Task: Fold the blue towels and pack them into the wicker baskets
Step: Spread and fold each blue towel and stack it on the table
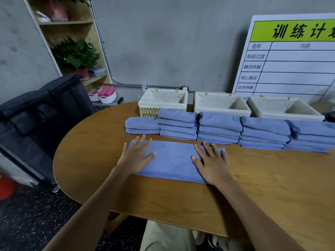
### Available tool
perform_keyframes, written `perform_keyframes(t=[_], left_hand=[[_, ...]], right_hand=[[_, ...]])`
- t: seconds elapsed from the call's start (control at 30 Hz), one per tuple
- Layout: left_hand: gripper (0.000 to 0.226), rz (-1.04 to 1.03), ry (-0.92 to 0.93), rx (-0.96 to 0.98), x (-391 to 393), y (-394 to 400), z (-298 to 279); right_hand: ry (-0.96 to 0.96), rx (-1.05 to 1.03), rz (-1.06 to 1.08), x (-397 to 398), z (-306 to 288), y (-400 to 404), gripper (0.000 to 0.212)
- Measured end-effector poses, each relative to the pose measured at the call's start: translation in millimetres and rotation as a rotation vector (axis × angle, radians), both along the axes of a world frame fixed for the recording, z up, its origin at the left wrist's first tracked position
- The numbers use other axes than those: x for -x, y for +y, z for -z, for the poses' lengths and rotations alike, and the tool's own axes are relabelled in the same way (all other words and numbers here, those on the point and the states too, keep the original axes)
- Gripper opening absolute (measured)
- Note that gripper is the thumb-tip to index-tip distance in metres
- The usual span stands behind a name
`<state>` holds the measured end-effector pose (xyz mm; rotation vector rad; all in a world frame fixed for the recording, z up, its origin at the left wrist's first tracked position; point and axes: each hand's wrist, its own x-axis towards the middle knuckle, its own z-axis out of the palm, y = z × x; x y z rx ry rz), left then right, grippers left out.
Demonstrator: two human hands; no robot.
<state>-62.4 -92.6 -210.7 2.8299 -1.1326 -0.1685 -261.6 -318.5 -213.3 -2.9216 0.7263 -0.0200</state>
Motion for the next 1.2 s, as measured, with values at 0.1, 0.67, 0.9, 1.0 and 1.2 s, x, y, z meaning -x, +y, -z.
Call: perform_keyframes(t=[0.1,0.67,0.9,1.0,1.2], left_hand=[[0.073,0.002,0.008,-0.007,9,-7,-1],[0.073,0.029,0.003,-0.008,22,-24,-5],[0.074,0.028,-0.035,-0.036,25,-23,-5],[0.076,0.028,-0.027,-0.053,24,-23,-5],[0.08,0.038,-0.05,-0.055,22,-25,-5]], right_hand=[[0.013,-0.004,0.003,8,-1,-8,0.063],[-0.008,-0.105,0.105,47,-3,-41,0.066],[-0.014,-0.113,0.12,51,-3,-42,0.066],[-0.011,-0.104,0.133,51,-1,-43,0.064],[-0.039,-0.09,0.267,75,4,-64,0.075]])
